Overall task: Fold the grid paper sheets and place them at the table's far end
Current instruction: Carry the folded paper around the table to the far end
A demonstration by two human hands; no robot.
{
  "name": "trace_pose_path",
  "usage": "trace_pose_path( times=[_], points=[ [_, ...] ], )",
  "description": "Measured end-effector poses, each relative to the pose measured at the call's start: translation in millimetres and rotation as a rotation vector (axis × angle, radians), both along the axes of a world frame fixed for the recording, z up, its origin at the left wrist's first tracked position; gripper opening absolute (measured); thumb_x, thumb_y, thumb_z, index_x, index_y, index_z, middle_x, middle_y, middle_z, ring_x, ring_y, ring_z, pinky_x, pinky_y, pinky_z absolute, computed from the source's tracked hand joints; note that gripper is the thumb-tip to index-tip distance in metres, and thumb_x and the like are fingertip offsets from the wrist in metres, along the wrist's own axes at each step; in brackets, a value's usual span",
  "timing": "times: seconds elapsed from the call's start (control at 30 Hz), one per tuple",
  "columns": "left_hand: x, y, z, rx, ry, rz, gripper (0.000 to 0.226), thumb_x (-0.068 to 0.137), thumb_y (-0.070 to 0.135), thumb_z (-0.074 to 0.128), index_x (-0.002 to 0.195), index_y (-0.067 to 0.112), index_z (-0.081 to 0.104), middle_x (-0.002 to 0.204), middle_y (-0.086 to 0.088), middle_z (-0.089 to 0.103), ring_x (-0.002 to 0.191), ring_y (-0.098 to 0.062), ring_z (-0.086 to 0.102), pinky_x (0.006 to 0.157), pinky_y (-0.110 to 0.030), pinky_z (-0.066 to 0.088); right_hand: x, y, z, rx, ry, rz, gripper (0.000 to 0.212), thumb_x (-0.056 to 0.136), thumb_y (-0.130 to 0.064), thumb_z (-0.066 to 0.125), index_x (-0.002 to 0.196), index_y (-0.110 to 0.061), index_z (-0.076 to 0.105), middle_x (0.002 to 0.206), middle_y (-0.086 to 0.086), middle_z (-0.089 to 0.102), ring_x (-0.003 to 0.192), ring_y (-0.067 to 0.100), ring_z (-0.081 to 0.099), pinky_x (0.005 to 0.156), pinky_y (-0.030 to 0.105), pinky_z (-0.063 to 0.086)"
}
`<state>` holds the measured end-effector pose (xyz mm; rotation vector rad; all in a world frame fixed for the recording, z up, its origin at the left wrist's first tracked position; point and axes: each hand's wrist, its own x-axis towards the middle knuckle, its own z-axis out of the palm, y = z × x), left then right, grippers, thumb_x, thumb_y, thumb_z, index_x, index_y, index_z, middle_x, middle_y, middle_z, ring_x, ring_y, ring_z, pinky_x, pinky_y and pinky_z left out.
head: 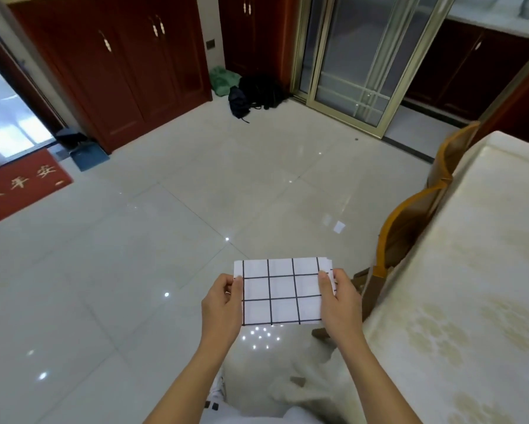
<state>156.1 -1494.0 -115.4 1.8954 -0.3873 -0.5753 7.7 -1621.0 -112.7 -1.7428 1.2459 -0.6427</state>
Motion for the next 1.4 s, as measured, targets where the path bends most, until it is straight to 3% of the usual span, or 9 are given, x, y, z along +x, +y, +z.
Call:
trace_pose_path(
  times=[0.23,0.37,0.53,0.7,0.8,0.97,1.13,1.27,1.4],
  points=[
    [113,-2,4,-0.002,0.044,-0.029,0.026,0.1,0.028,0.051,0.079,0.014,0.057,0.071,-0.011,0.059,0.062,-0.012,0.047,0.057,-0.024,0.039,104,9,4,0.012,-0.01,-0.029,0.028,0.103,-0.029,0.046,0.076,-0.02,0.047,0.065,0.0,0.051,0.056,0.006,0.044,0.052,0.017,0.037],
    [168,-7,9,-0.005,0.022,-0.056,0.026,0.1,0.028,0.051,0.079,0.013,0.057,0.077,-0.019,0.061,0.061,-0.013,0.046,0.056,-0.022,0.039,154,13,10,0.013,-0.041,-0.073,0.028,0.102,-0.025,0.048,0.075,-0.02,0.047,0.064,-0.001,0.049,0.055,0.0,0.046,0.052,0.013,0.039],
    [201,-16,7,-0.02,0.062,-0.075,0.027,0.099,0.028,0.052,0.078,0.013,0.058,0.07,-0.014,0.057,0.062,-0.014,0.047,0.06,-0.027,0.041,185,9,4,0.032,-0.034,-0.101,0.022,0.102,-0.031,0.048,0.084,-0.02,0.054,0.073,0.006,0.06,0.066,0.018,0.055,0.054,0.022,0.044],
    [222,-43,4,-0.011,0.063,-0.107,0.027,0.099,0.028,0.053,0.079,0.012,0.058,0.077,-0.017,0.062,0.064,-0.014,0.049,0.061,-0.028,0.042,202,-14,1,0.03,-0.017,-0.149,0.023,0.102,-0.032,0.047,0.082,-0.021,0.053,0.071,0.003,0.059,0.06,0.006,0.052,0.054,0.02,0.042],
    [233,-66,5,-0.005,0.054,-0.117,0.026,0.099,0.028,0.052,0.078,0.014,0.058,0.077,-0.016,0.062,0.062,-0.012,0.048,0.06,-0.027,0.042,213,-33,-2,0.042,-0.005,-0.167,0.023,0.102,-0.033,0.047,0.084,-0.02,0.053,0.075,0.01,0.06,0.066,0.024,0.057,0.058,0.034,0.05],
    [248,-123,0,0.005,0.043,-0.13,0.027,0.099,0.03,0.052,0.077,0.016,0.058,0.077,-0.013,0.063,0.065,-0.014,0.052,0.062,-0.028,0.043,226,-83,-7,0.039,0.002,-0.201,0.026,0.102,-0.036,0.046,0.084,-0.018,0.052,0.074,0.015,0.058,0.06,0.023,0.049,0.058,0.044,0.048],
    [252,-207,1,0.005,0.029,-0.163,0.026,0.099,0.028,0.053,0.077,0.015,0.058,0.072,-0.005,0.063,0.059,-0.004,0.051,0.053,-0.015,0.04,227,-166,-8,0.037,-0.039,-0.238,0.029,0.102,-0.031,0.047,0.077,-0.015,0.048,0.063,0.001,0.041,0.054,0.005,0.036,0.053,0.024,0.034],
    [247,-280,10,0.003,0.029,-0.187,0.027,0.099,0.026,0.053,0.076,0.013,0.057,0.069,0.0,0.06,0.056,-0.003,0.048,0.051,-0.013,0.038,221,-235,-3,0.03,-0.055,-0.265,0.029,0.102,-0.033,0.046,0.082,-0.012,0.053,0.071,0.019,0.053,0.058,0.008,0.038,0.055,0.026,0.036],
    [240,-343,14,0.016,-0.004,-0.223,0.027,0.099,0.027,0.052,0.078,0.013,0.057,0.072,-0.004,0.061,0.06,-0.009,0.049,0.053,-0.015,0.039,211,-291,0,0.043,-0.078,-0.307,0.026,0.102,-0.033,0.046,0.086,-0.015,0.055,0.078,0.018,0.06,0.062,0.02,0.047,0.059,0.034,0.045]
  ],
)
